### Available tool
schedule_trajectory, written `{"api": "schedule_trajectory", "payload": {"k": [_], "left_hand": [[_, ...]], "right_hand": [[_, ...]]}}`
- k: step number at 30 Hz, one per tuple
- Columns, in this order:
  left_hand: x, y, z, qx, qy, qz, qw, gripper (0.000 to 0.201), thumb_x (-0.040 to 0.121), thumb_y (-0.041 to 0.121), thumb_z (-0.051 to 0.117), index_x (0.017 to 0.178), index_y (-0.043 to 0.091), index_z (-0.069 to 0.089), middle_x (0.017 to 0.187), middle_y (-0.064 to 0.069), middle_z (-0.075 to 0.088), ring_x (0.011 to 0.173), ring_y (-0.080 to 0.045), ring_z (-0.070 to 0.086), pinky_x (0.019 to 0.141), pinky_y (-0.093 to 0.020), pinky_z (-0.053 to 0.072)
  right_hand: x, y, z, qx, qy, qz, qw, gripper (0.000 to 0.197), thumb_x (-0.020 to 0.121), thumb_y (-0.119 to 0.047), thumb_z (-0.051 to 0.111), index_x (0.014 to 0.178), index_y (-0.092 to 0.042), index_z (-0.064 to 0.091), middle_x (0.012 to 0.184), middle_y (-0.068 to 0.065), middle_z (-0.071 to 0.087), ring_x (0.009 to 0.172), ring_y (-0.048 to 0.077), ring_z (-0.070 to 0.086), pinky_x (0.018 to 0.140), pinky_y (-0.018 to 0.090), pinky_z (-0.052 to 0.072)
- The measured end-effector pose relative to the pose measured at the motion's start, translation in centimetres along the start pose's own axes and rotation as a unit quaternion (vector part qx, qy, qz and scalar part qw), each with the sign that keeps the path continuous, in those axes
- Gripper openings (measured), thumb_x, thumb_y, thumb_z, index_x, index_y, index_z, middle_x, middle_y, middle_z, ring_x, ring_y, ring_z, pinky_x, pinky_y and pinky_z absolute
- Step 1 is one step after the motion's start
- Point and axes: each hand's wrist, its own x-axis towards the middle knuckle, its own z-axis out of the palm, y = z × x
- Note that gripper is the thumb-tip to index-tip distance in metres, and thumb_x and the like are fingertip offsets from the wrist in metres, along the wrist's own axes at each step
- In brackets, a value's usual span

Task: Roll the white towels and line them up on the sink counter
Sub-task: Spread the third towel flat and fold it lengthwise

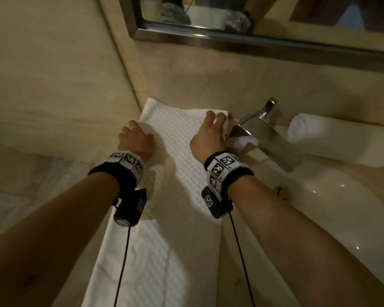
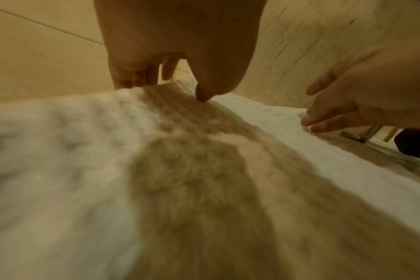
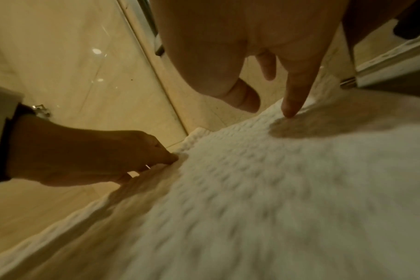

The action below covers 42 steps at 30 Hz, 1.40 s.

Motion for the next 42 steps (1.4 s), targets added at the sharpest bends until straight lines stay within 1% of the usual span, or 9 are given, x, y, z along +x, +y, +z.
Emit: {"api": "schedule_trajectory", "payload": {"k": [6,13,19,22,28,32,36,39,42], "left_hand": [[-5.2,-2.4,-1.3,0.025,-0.074,-0.002,0.997,0.060,0.096,0.031,0.048,0.138,-0.002,0.021,0.135,-0.027,0.040,0.121,-0.043,0.046,0.096,-0.046,0.041],[-15.5,-9.7,-1.2,-0.024,-0.109,0.008,0.994,0.074,0.090,0.029,0.058,0.143,-0.002,0.017,0.142,-0.025,0.036,0.127,-0.041,0.043,0.100,-0.043,0.041],[-26.3,-18.0,0.3,-0.081,-0.121,0.014,0.989,0.057,0.097,0.029,0.047,0.136,-0.008,0.027,0.139,-0.030,0.041,0.128,-0.041,0.041,0.101,-0.039,0.034],[-31.1,-21.7,1.2,-0.140,-0.129,-0.022,0.981,0.067,0.097,0.046,0.044,0.139,-0.005,0.031,0.142,-0.025,0.041,0.127,-0.040,0.044,0.101,-0.039,0.036],[-35.0,-26.0,3.4,-0.255,-0.144,-0.095,0.951,0.080,0.081,0.072,0.048,0.120,0.003,0.051,0.116,-0.017,0.062,0.102,-0.034,0.060,0.079,-0.037,0.046],[-36.2,-27.0,4.7,-0.284,-0.148,-0.069,0.945,0.061,0.069,0.047,0.075,0.115,0.007,0.063,0.113,-0.009,0.067,0.100,-0.028,0.062,0.087,-0.041,0.051],[-36.1,-28.0,6.5,-0.292,-0.169,-0.081,0.938,0.069,0.058,0.005,0.081,0.120,0.005,0.051,0.114,-0.003,0.060,0.104,-0.024,0.056,0.089,-0.042,0.050],[-36.1,-28.8,8.5,-0.301,-0.174,-0.063,0.936,0.080,0.048,0.001,0.084,0.122,0.007,0.052,0.117,-0.005,0.061,0.109,-0.026,0.057,0.093,-0.046,0.050],[-37.7,-29.5,9.9,-0.277,-0.205,-0.063,0.937,0.061,0.059,-0.008,0.079,0.116,0.008,0.064,0.112,-0.005,0.063,0.104,-0.024,0.056,0.092,-0.040,0.049]], "right_hand": [[-7.7,-0.7,1.3,0.050,-0.028,0.027,0.998,0.050,0.085,-0.003,0.055,0.130,-0.005,0.034,0.142,0.016,0.019,0.120,0.030,0.040,0.088,0.029,0.043],[-20.7,0.2,2.8,0.013,-0.092,0.040,0.995,0.051,0.085,-0.007,0.054,0.135,-0.005,0.040,0.140,0.016,0.027,0.127,0.033,0.035,0.106,0.035,0.039],[-32.9,3.3,6.0,0.072,0.067,0.086,0.991,0.039,0.088,-0.009,0.053,0.126,-0.005,0.047,0.137,0.015,0.033,0.126,0.030,0.029,0.107,0.028,0.020],[-38.5,4.5,8.0,0.093,0.156,0.128,0.975,0.038,0.088,-0.023,0.062,0.119,-0.005,0.051,0.129,0.015,0.040,0.122,0.032,0.034,0.105,0.031,0.016],[-44.2,6.4,9.8,0.265,0.207,0.236,0.912,0.032,0.083,-0.031,0.070,0.095,-0.008,0.050,0.104,0.007,0.052,0.100,0.024,0.049,0.090,0.035,0.042],[-45.6,8.3,12.0,0.335,0.121,0.288,0.889,0.011,0.075,-0.021,0.059,0.081,-0.013,0.056,0.090,0.005,0.065,0.086,0.024,0.062,0.072,0.030,0.051],[-45.7,10.8,14.0,0.291,-0.067,0.293,0.908,0.053,0.075,-0.036,0.059,0.125,-0.022,0.051,0.125,0.003,0.059,0.110,0.027,0.058,0.095,0.039,0.050],[-46.1,12.6,14.8,0.313,-0.092,0.275,0.904,0.040,0.079,-0.029,0.072,0.113,-0.025,0.051,0.110,-0.004,0.060,0.103,0.020,0.058,0.092,0.035,0.050],[-47.1,13.9,15.4,0.308,-0.108,0.249,0.912,0.036,0.079,-0.008,0.072,0.104,-0.017,0.048,0.101,-0.002,0.057,0.096,0.017,0.055,0.077,0.027,0.046]]}}
